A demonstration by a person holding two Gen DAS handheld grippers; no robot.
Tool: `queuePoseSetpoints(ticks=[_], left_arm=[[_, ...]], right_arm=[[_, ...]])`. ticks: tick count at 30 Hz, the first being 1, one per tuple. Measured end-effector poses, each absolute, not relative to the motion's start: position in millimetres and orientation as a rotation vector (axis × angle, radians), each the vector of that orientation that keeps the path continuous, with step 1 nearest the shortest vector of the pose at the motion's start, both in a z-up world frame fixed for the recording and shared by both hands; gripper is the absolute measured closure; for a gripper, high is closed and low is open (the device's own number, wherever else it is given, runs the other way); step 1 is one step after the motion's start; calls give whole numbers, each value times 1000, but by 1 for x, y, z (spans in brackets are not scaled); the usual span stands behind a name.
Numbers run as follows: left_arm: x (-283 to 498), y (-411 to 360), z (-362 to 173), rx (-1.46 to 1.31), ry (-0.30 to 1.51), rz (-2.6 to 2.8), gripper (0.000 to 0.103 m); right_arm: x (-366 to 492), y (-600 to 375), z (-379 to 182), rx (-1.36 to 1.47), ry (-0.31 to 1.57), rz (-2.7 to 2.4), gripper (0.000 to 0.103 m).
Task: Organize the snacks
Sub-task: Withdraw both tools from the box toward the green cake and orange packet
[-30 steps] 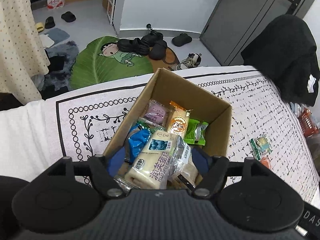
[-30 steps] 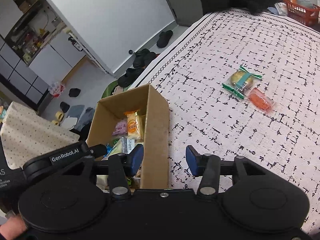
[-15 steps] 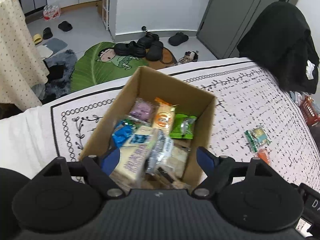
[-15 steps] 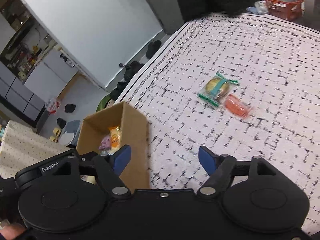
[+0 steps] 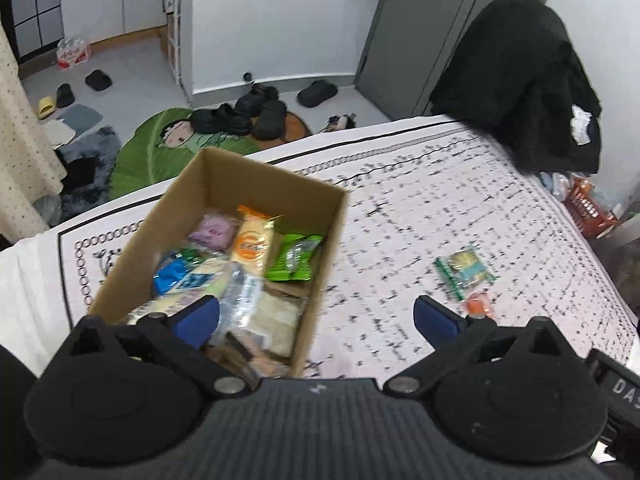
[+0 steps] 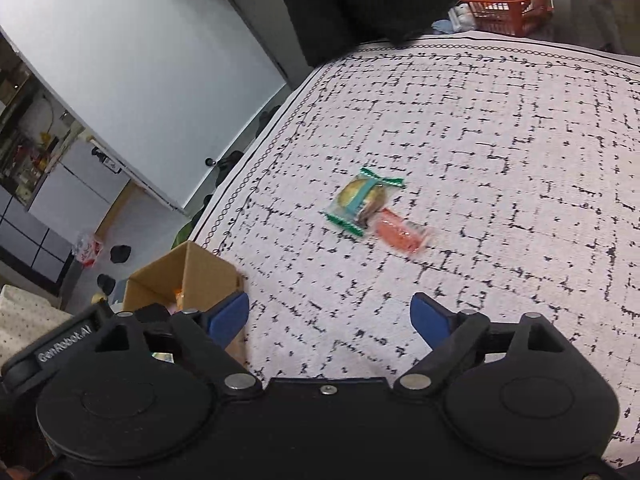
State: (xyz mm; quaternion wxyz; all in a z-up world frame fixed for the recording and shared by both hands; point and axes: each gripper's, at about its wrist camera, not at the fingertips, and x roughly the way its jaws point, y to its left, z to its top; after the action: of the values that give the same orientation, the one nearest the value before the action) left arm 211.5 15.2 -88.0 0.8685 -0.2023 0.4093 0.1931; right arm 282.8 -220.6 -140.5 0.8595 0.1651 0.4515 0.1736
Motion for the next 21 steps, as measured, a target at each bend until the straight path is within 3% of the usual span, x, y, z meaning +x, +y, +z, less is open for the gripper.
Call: queuePoseSetpoints(ticks=[10,21], left_arm=[[223,-18,-86,-420,800,294,0],[265,-39,-108,-375,929,190,0]], right_arm=[[291,-239,-153,321,912,292,5],[319,-257,-173,337,912,294,8]])
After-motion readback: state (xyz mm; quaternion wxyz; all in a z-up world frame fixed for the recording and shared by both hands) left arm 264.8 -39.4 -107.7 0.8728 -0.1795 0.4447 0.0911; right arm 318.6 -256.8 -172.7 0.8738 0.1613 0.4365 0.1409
